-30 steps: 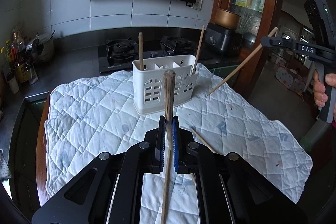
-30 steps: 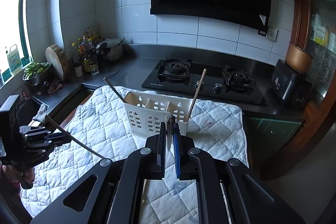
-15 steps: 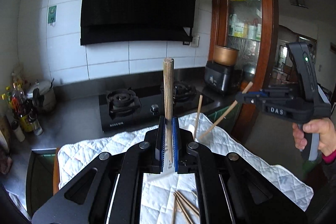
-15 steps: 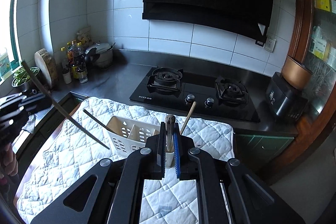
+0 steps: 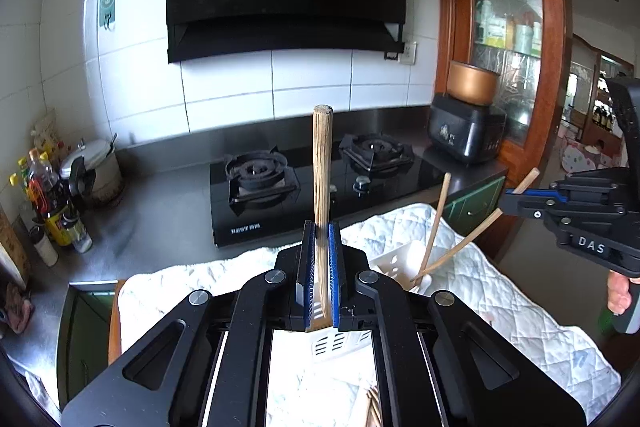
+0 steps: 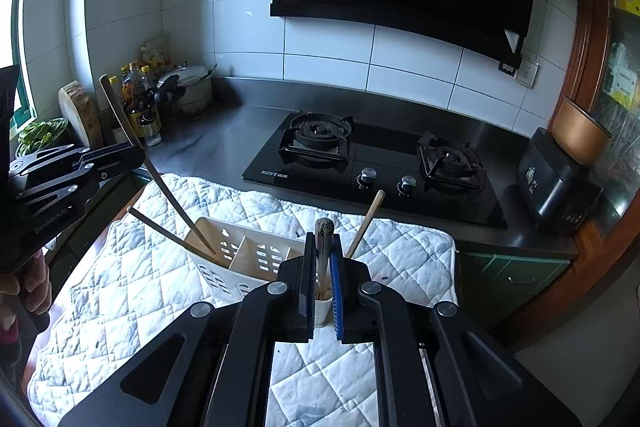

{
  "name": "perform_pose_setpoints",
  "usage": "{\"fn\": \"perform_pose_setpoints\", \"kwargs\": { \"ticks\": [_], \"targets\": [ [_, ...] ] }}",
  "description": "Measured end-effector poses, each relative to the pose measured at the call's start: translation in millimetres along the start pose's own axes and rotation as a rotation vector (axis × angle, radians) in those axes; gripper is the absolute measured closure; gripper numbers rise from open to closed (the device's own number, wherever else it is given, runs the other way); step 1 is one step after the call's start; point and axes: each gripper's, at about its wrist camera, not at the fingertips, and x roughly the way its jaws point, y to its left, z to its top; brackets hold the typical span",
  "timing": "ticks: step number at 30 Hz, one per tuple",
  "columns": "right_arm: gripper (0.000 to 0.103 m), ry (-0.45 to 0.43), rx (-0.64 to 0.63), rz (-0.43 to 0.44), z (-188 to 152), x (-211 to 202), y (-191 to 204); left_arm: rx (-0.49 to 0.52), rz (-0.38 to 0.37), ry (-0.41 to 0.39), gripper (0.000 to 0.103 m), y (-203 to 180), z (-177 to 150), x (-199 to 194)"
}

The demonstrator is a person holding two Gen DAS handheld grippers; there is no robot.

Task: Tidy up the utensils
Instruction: 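Drop the chopstick into the caddy opening the left tool while the right tool releases its chopstick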

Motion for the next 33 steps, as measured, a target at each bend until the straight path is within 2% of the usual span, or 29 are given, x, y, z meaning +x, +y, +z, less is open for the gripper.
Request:
{"fn": "perform_pose_setpoints", "kwargs": {
  "ticks": [9,18,20,22,26,33],
  "targets": [
    [0.096,0.042,-0.003,0.008,-7.6,24.0,3.1,-0.042,-0.014,0.059,0.097,14.6,-16.0,25.3],
    [0.095,0.054,0.008,0.004,-8.7,34.3,7.2,-0.054,-0.025,0.049,0.095,16.9,-18.1,25.5],
    [0.092,0.043,0.014,0.003,-8.4,30.5,5.5,-0.056,-0.028,0.039,0.095,18.1,-17.1,20.6],
    [0.084,0.026,0.02,-0.003,-7.3,23.3,3.7,-0.055,-0.033,0.023,0.095,17.4,-16.1,12.7],
    [0.081,-0.023,0.038,-0.001,-10.8,-3.1,1.1,-0.051,-0.033,-0.014,0.094,15.9,-15.0,-11.1],
    [0.077,-0.065,0.046,0.026,-51.9,-47.6,14.6,-0.056,-0.042,-0.048,0.094,11.4,-36.2,-62.9]
  ]
}}
